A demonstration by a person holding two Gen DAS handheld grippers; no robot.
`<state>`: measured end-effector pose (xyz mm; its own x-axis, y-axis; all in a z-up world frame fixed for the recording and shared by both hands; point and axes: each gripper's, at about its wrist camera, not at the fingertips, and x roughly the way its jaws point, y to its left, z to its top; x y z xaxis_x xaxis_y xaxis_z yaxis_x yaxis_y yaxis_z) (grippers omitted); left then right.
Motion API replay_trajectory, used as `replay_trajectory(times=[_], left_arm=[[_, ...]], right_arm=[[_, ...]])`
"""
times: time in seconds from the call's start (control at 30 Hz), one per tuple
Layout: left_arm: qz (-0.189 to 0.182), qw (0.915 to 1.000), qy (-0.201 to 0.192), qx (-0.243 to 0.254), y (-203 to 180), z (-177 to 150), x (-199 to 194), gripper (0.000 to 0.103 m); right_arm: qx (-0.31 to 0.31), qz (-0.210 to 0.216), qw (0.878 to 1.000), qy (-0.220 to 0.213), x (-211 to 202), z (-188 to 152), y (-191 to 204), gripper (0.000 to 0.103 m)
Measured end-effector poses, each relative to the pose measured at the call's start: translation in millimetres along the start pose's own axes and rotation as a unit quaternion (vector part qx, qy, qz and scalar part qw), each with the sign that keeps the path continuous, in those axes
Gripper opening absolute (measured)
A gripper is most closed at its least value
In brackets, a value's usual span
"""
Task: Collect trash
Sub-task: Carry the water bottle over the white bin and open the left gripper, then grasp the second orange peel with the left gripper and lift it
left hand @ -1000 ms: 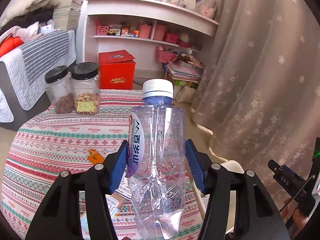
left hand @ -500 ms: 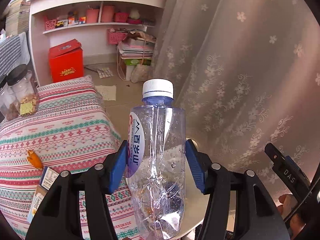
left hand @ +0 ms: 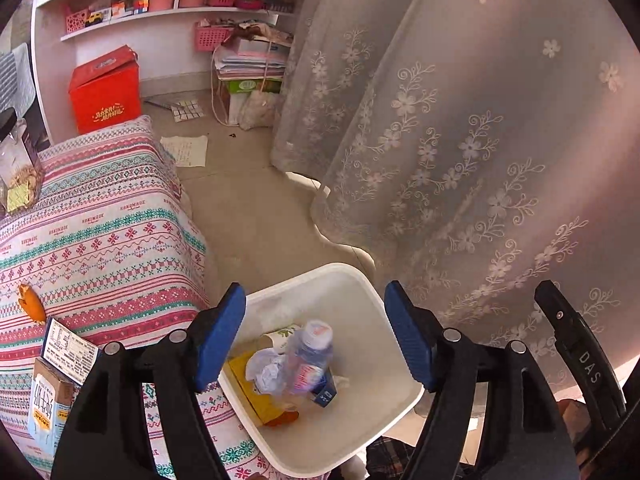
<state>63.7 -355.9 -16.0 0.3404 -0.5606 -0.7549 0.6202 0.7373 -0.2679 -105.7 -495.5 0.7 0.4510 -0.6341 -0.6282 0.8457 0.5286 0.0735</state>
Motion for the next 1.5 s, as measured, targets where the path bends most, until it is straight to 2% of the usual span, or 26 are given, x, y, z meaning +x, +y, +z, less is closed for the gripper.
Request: replay_trajectory(times=[0.23,0.4,0.63,0.83,1.13,1.33,1.5], left_arm=[[0.048,0.9986,-0.021,0.004,13.8,-1.6,-18.6,0.077],[0.091,0.9953,-0.033,0.001,39.1,-6.5,-33.7,0.078],[0.13,0.9897,-0.033,-0.051,97.1,-12.7,-50.8,0.079],[0.161,0.9818,-0.03,-0.097,152.1,-19.6,-66.7,0.079],[0.216,0.9643,0.009,-0.153,239.5,-29.9,-61.0,0.079],[0.217,0.948,0.077,-0.219,305.0,-39.4,-21.0,0.078],[0.206,0.9346,0.099,-0.272,332.8,-45.1,8.2,0.078]], right_arm=[[-0.03,0.008,0.999,-0.01,-5.7,-4.7,27.7,0.096],[-0.053,0.028,0.998,-0.007,-8.9,-8.3,54.4,0.096],[-0.087,0.07,0.994,0.003,-17.3,-20.4,106.8,0.096],[-0.118,0.109,0.987,0.024,-22.6,-34.4,161.3,0.096],[-0.158,0.169,0.971,0.051,-37.4,-58.0,228.0,0.096],[-0.171,0.188,0.964,0.073,-37.0,-62.9,250.9,0.096],[-0.172,0.197,0.961,0.09,-33.1,-62.3,256.9,0.096]])
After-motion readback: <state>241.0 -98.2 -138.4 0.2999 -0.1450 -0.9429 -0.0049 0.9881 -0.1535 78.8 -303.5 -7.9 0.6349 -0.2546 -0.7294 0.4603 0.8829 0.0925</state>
